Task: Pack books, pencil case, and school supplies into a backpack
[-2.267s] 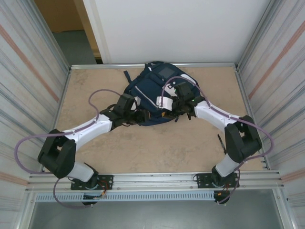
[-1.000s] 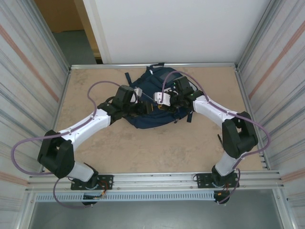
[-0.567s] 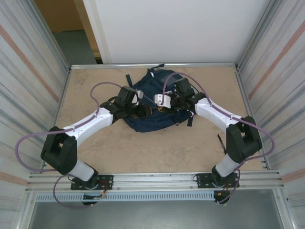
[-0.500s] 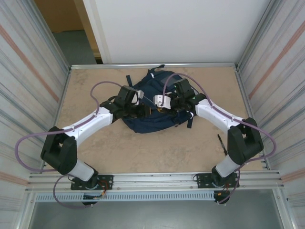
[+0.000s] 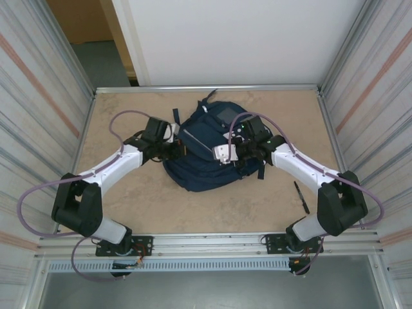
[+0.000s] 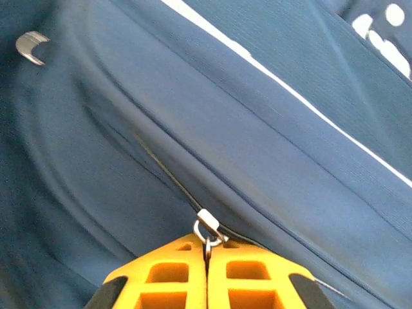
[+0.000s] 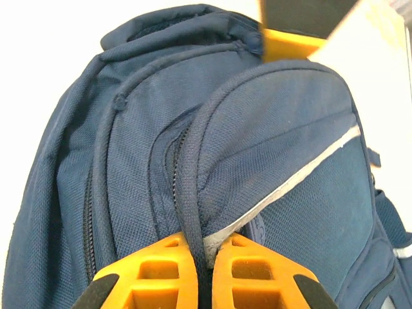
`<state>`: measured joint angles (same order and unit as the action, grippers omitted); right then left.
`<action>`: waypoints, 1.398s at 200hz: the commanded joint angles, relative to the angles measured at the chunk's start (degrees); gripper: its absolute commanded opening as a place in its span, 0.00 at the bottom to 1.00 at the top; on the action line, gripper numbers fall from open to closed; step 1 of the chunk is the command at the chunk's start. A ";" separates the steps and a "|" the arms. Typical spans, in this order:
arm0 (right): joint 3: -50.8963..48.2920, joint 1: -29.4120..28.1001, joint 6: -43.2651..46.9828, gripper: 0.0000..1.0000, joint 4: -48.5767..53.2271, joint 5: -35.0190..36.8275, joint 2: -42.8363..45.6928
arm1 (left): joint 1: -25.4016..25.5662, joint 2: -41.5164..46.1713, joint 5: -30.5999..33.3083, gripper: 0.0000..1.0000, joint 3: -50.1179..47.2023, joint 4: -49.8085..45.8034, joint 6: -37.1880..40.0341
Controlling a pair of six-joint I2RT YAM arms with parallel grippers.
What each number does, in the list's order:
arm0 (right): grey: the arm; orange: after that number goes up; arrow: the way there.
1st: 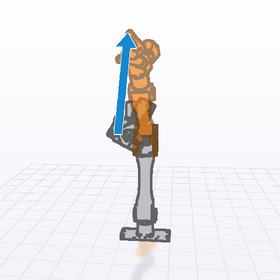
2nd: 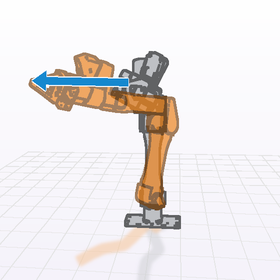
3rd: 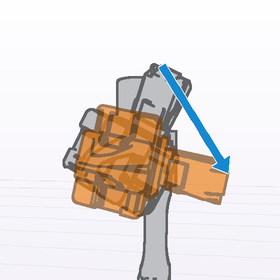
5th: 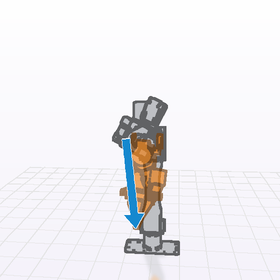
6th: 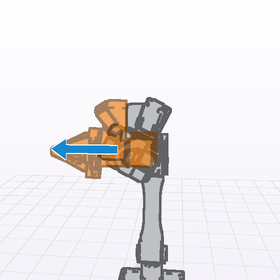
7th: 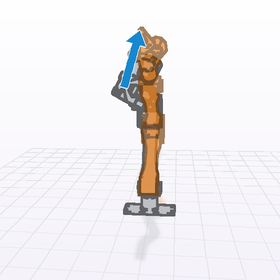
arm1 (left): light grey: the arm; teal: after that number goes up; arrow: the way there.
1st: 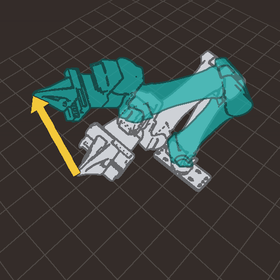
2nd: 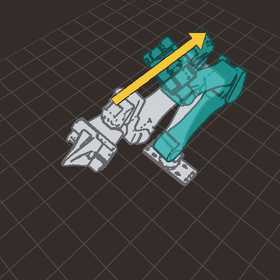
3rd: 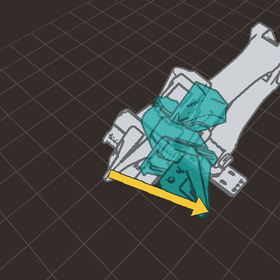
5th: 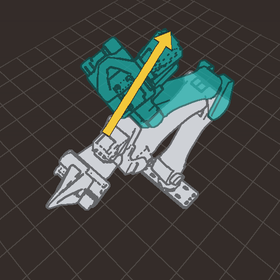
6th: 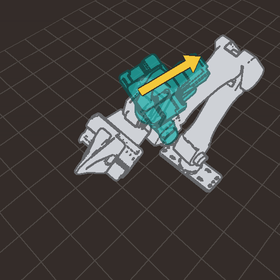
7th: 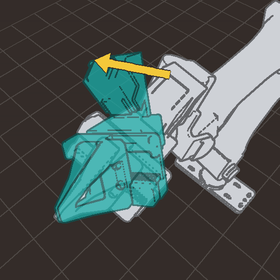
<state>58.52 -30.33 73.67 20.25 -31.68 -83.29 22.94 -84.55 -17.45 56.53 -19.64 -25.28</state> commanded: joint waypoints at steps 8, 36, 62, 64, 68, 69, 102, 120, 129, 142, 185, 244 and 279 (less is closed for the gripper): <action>0.30 0.22 8.73 0.00 2.23 -4.28 2.04 | -3.40 0.37 2.26 0.00 -2.23 5.70 4.55; -1.33 0.18 3.28 0.41 -3.64 -0.61 1.01 | 2.89 5.34 1.77 0.00 -4.93 7.52 4.00; -3.42 -4.99 -4.23 0.56 -6.71 9.69 2.65 | 10.00 13.05 6.55 0.00 -7.77 4.93 0.98; -3.53 -5.53 -4.85 0.56 -6.45 10.12 3.03 | 10.48 13.57 6.88 0.00 -7.87 4.73 0.83; -3.71 -6.32 -6.34 0.56 -5.63 10.48 3.83 | 11.37 14.59 7.65 0.00 -8.05 4.33 0.62; -3.74 -6.50 -6.69 0.56 -5.38 10.53 4.10 | 11.53 14.81 7.76 0.00 -8.03 4.29 0.56; -5.82 -8.42 -14.89 0.59 2.94 4.56 12.98 | 16.67 17.84 9.04 0.00 -9.14 5.44 -1.89; -5.10 -8.74 -18.73 0.59 9.69 3.70 15.85 | 18.47 15.48 8.05 0.00 -8.73 7.31 -2.04; -4.91 -8.77 -21.24 0.60 12.63 3.11 17.07 | 19.38 13.57 7.59 0.00 -7.69 7.07 -1.97; -5.89 -9.18 -27.75 0.60 11.89 4.60 18.43 | 21.11 11.34 7.02 0.00 -6.09 6.74 -2.14; -9.67 -10.92 -44.69 0.58 -0.92 9.75 16.88 | 25.65 8.16 6.77 0.00 -4.50 10.16 -5.10; -11.92 -8.43 -39.35 0.48 -1.05 18.59 13.21 | 26.80 9.57 3.06 0.00 -5.12 11.13 -6.98; -8.75 -8.64 -28.91 0.00 5.53 13.70 12.29 | 25.40 12.20 7.78 0.00 -5.87 6.70 -1.43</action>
<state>47.05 -39.09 36.82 21.82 -16.58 -70.96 49.25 -76.44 -11.55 49.80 -11.75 -31.27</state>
